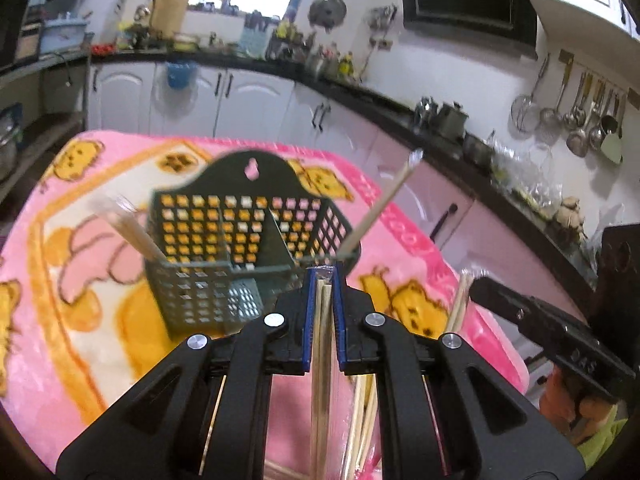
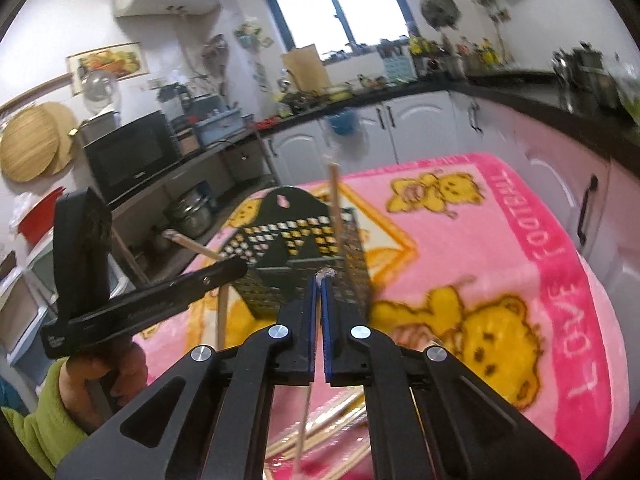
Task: Organize utensils
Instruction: 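Lift both held chopsticks and carry them above the green caddy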
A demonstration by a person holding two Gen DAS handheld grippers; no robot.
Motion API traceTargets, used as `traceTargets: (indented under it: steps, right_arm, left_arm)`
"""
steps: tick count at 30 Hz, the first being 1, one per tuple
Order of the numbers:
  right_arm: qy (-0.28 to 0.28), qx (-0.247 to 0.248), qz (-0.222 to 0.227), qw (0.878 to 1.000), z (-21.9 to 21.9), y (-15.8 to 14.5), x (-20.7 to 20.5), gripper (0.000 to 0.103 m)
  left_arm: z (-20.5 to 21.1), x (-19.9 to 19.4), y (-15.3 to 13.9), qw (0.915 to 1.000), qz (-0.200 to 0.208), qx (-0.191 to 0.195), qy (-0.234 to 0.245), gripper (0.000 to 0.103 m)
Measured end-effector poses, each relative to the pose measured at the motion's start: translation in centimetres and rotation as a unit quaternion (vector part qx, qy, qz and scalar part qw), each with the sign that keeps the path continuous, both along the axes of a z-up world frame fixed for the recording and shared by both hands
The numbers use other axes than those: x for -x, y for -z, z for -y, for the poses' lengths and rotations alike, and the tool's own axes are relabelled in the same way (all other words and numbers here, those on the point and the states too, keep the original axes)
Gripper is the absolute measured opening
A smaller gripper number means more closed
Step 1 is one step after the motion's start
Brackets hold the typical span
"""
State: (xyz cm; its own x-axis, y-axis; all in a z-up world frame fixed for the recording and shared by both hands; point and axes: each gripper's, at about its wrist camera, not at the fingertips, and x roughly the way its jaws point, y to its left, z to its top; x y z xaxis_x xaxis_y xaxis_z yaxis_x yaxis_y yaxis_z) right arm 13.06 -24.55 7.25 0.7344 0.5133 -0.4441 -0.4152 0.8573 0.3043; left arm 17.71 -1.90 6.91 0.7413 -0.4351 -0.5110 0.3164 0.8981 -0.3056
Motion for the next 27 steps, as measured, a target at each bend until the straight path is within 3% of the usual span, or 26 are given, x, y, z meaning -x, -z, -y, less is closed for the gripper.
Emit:
traceTargets:
  steps: [13, 27]
  right_arm:
    - [-0.033, 0.004, 0.050, 0.998, -2.2, -3.3, 1.3, 0.002]
    - [-0.027, -0.008, 0.083, 0.996, -2.1, -5.7, 1.0, 0.002]
  left_arm:
    - [-2.2, 0.9, -4.1, 0.9975, 0.052, 0.033, -0.035, 0.005]
    - [-2.1, 1.6, -7.9, 0.9927, 0.106, 0.038, -0.045, 0.005]
